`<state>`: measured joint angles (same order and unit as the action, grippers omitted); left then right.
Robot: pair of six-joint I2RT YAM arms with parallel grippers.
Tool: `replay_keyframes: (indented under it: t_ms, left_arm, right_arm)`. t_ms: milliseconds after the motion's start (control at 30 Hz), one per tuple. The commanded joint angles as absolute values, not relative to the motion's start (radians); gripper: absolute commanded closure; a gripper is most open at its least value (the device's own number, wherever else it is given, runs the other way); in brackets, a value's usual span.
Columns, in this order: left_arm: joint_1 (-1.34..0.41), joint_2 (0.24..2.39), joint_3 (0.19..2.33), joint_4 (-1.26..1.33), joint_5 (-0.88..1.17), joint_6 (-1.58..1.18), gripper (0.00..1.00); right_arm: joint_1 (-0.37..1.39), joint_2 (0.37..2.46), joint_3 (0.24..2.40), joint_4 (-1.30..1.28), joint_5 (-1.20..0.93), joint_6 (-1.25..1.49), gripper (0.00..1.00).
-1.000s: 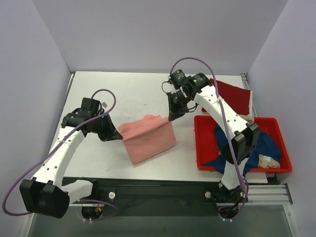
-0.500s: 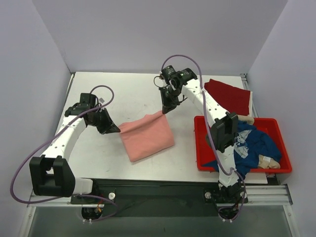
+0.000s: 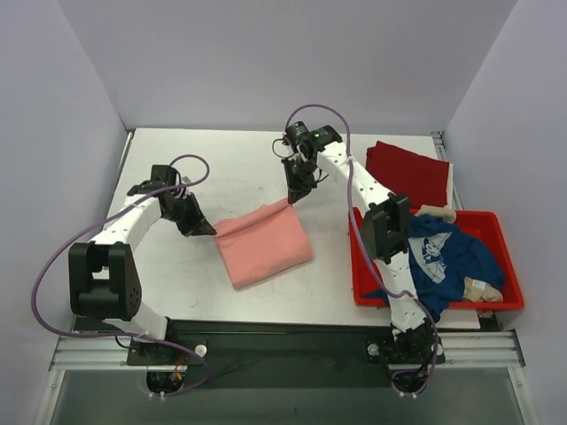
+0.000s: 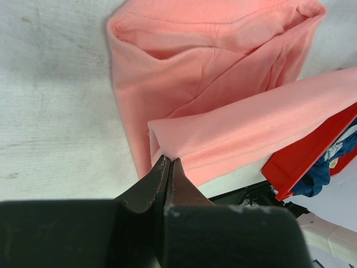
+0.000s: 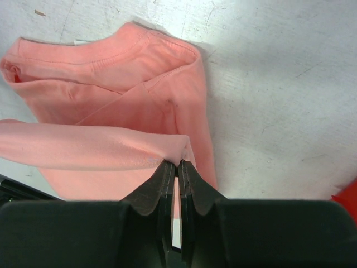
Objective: Fold and stack the t-shirts
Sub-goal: Fold the long partially folded tshirt into a neat square
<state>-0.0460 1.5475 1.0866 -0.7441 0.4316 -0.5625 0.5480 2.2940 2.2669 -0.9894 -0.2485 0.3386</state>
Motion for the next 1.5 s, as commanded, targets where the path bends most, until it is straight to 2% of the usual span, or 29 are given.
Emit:
replay_keyframes:
  t_ms: [0, 367, 400, 433, 533, 633, 733, 867, 1067, 1333, 1467]
  left_arm:
    - [-0.025, 1.575, 1.144, -0.715, 0.388, -0.497, 1.0]
    - [-0.005, 1.746, 1.276, -0.756, 0.353, -0.408, 1.0]
    - [-0.005, 1.758, 1.288, -0.77, 0.348, -0.402, 0.84]
    - [-0.006, 1.775, 1.313, -0.79, 0.341, -0.388, 0.69]
    - [-0.006, 1.775, 1.336, -0.799, 0.312, -0.383, 0.35]
    - [-0.006, 1.752, 1.342, -0.79, 0.288, -0.382, 0.2]
    - [-0.005, 1.726, 1.301, -0.749, 0.319, -0.383, 0.18]
    - [-0.005, 1.689, 1.185, -0.675, 0.402, -0.385, 0.18]
    - [-0.006, 1.629, 1.037, -0.563, 0.465, -0.428, 0.19]
    - [-0.005, 1.621, 0.927, -0.463, 0.485, -0.457, 0.19]
    - [-0.005, 1.634, 0.885, -0.405, 0.502, -0.479, 0.25]
  right_arm:
    - [0.523, 2.307, 2.31, -1.002, -0.221, 0.318, 1.0]
    - [0.509, 2.399, 2.388, -0.979, -0.219, 0.278, 0.99]
    - [0.508, 2.408, 2.393, -0.974, -0.238, 0.276, 0.92]
    - [0.505, 2.41, 2.393, -0.971, -0.244, 0.273, 0.7]
    - [0.499, 2.413, 2.387, -0.959, -0.288, 0.255, 0.37]
    - [0.489, 2.396, 2.372, -0.942, -0.325, 0.239, 0.25]
    - [0.469, 2.352, 2.3, -0.908, -0.379, 0.23, 0.11]
    - [0.436, 2.263, 2.11, -0.806, -0.472, 0.216, 0.05]
    - [0.364, 2.12, 1.818, -0.657, -0.622, 0.215, 0.04]
    - [0.333, 2.103, 1.709, -0.584, -0.739, 0.206, 0.04]
    - [0.334, 2.118, 1.681, -0.569, -0.758, 0.21, 0.04]
